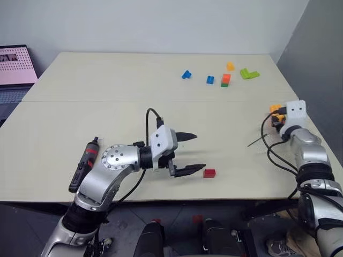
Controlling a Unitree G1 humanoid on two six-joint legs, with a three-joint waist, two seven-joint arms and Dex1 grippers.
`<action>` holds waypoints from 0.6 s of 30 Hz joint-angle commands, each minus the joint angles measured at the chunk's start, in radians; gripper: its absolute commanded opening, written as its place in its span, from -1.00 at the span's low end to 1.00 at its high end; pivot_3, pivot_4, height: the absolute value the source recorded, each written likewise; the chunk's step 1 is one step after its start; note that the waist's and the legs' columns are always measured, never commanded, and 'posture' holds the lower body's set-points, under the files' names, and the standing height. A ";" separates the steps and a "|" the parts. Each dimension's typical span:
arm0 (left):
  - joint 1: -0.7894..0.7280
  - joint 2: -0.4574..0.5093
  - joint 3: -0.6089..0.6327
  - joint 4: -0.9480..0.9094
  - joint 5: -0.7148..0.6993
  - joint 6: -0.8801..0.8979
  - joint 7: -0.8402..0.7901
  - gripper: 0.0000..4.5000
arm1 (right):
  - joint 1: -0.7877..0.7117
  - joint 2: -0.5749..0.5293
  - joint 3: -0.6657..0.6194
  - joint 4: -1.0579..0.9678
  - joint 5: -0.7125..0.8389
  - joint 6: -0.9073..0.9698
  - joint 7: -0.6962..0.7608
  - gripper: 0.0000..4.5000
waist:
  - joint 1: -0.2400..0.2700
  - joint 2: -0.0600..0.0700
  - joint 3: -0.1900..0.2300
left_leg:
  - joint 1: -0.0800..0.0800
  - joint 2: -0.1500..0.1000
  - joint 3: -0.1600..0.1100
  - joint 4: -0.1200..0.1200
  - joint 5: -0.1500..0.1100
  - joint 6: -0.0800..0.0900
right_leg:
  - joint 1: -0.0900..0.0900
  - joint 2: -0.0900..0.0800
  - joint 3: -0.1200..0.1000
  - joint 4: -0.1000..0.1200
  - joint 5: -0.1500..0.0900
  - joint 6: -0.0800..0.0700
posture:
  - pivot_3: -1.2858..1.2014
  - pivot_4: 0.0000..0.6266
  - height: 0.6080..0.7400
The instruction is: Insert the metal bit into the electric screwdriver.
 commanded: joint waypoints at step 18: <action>-0.047 -0.014 -0.019 0.022 0.013 -0.018 -0.012 1.00 | 0.058 -0.026 -0.170 -0.141 0.149 0.123 -0.036 0.85 | -0.012 0.000 0.000 | 0.000 0.000 0.002 0.000 0.000 0.000 | 0.000 0.000 0.002 0.000 0.000 0.001 | 0.03 -0.52 1.00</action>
